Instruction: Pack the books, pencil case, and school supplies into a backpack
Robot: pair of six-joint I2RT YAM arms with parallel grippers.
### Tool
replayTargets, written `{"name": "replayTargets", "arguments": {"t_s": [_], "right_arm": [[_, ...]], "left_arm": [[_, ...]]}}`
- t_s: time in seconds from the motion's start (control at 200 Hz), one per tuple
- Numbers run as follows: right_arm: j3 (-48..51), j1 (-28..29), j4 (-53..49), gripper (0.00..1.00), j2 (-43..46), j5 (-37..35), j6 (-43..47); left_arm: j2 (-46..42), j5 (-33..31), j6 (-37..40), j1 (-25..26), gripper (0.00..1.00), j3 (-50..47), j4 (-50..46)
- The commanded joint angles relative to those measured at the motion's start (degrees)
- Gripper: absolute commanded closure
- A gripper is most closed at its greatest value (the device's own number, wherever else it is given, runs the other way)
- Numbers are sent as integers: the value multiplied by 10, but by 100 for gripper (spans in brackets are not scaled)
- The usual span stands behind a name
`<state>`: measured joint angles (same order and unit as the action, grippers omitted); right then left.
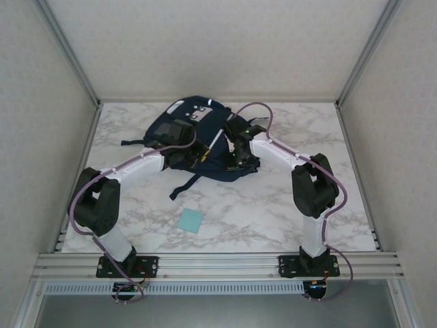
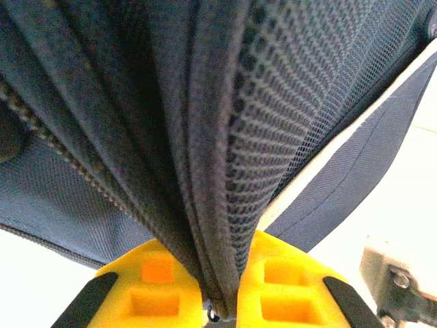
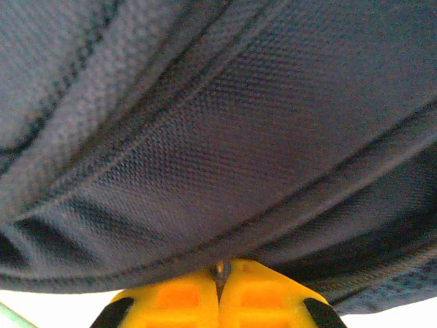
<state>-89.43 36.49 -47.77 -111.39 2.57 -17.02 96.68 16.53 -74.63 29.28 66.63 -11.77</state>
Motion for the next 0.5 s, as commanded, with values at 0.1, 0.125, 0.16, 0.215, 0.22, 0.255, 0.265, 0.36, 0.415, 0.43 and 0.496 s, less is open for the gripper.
{"name": "replayTargets", "arguments": {"t_s": [0.1,0.125,0.16,0.215,0.22,0.255,0.265,0.36,0.415,0.43,0.496], "right_arm": [[-12,-34,-113,100,-28,-100,99],[-12,-37,-120,100,-34,-112,104],[-14,-40,-129,100,-42,-131,108],[-13,-43,-138,100,-50,-150,115],[-12,-44,-138,100,-51,-151,115],[-10,-44,-140,100,-53,-156,119],[-9,-44,-139,100,-53,-156,120],[0,-44,-141,100,-53,-128,126],[10,-43,-144,100,-48,-100,130],[13,-43,-144,100,-46,-92,131],[31,-40,-145,100,-35,-52,135]], "left_arm": [[-17,-14,125,-56,100,-1,-78],[-16,-11,133,-59,100,-3,-83],[-15,-8,145,-64,100,-4,-88],[-14,-6,169,-72,100,-4,-97],[-14,-6,170,-73,100,-4,-98],[-13,-7,185,-78,100,-4,-103],[-13,-6,189,-80,100,-3,-104],[1,1,230,-104,100,8,-113],[18,3,260,-119,100,28,-126],[24,2,269,-123,100,36,-132],[55,-5,304,-140,100,80,-162]]}}
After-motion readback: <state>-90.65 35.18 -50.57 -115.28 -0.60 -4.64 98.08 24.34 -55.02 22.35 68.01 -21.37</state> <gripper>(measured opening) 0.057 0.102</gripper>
